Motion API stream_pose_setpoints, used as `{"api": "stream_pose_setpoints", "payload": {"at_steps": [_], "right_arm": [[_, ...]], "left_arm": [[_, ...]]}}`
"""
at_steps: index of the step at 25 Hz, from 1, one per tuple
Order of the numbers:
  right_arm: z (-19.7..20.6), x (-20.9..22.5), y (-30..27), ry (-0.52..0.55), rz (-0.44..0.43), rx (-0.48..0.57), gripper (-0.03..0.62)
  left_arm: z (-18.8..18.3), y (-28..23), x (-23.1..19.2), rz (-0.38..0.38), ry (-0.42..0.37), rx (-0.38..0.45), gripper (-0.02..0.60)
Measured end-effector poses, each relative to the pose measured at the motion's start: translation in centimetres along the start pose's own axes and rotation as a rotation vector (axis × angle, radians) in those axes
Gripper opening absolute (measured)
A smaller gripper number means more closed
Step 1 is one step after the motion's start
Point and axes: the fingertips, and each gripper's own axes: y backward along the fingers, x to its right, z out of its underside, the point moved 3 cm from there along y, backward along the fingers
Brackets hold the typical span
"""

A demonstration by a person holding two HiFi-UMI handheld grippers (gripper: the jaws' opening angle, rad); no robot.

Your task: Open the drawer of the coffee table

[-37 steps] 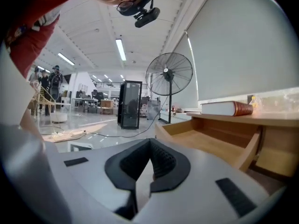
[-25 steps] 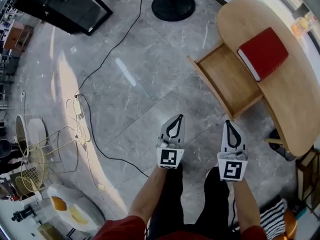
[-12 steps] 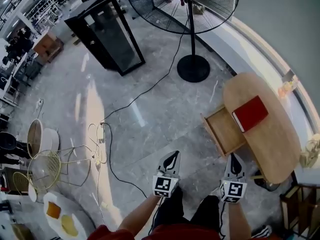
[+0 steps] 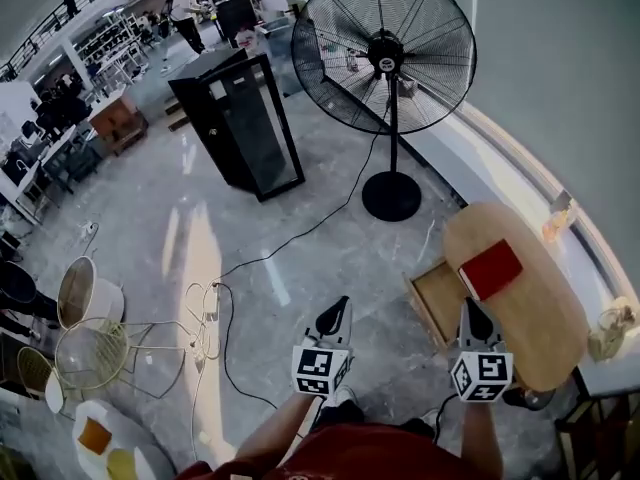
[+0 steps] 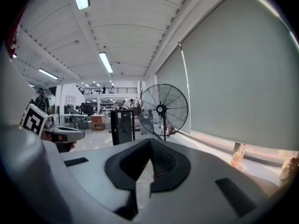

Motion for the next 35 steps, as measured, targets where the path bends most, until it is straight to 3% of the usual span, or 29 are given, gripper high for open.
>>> {"api": "stream_pose_setpoints", "payload": {"at_steps": [6,9,11,14,18,21,35], "right_arm": [[-7.3,-1.7,1.7,0.082,0.007,0.224,-0.005],[-8.7,-2.8,1.8,0.147,0.032,0.278,-0.005],[-8.8,-3.3,2.1,0.164,0.041,0.286,-0.005],[-8.8,-3.9,2.0,0.157,0.034,0.292,-0.005],[-8.5,-4.5,1.1,0.161,0.021,0.289,-0.005],[-8.6,-4.2,1.0,0.167,0.012,0.293,-0.005],[-7.5,-4.1,1.0,0.144,0.018,0.266,-0.005]], "left_arm": [[-8.3,2.2,-0.8,-0.024,-0.172,0.194,0.006],[-10.2,3.3,-1.3,-0.028,-0.240,0.298,0.006],[-10.6,4.0,-1.8,-0.036,-0.242,0.344,0.006],[-10.3,4.4,-2.6,-0.066,-0.199,0.314,0.006],[-10.0,4.2,-3.9,-0.087,-0.206,0.321,0.006],[-9.7,3.9,-3.9,-0.098,-0.178,0.281,0.006],[-9.2,4.0,-3.4,-0.102,-0.188,0.270,0.006]]}}
